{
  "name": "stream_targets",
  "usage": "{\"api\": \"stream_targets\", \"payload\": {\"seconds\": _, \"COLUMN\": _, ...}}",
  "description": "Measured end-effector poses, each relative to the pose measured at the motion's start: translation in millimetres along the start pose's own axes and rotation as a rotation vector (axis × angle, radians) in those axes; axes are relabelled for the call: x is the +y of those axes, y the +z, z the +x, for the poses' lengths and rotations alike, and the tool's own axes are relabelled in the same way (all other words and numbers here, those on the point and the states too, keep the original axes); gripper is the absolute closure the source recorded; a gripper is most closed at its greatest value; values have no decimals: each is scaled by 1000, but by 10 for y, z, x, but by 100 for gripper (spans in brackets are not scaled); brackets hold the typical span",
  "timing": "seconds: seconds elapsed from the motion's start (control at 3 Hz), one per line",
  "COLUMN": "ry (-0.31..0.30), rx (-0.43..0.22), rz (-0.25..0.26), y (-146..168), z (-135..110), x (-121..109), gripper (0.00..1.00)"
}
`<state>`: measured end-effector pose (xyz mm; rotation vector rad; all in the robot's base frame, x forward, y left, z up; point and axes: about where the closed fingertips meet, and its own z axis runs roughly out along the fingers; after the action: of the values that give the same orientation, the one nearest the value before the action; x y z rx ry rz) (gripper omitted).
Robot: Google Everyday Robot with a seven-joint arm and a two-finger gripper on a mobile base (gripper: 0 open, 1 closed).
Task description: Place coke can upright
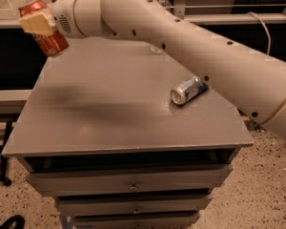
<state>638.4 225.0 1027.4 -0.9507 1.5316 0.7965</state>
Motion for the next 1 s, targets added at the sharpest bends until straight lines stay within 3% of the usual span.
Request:
{"api": "stream_targets", "payload": {"seconds": 0.33, "ry": -6, "rx": -11, "rz": 83, "y": 290, "z": 403, "x": 80, "gripper": 100}}
{"api": "stream_targets", "payload": {"seconds": 0.67, "ry": -6, "rx": -27, "rz": 153, "y": 472, "z": 624, "x": -22, "gripper": 100}}
{"api": "stream_targets", "payload": {"seconds": 1.0, "ry": 17, "rx": -101, "rz": 239, "y": 527, "z": 716, "x": -340, "gripper": 100}}
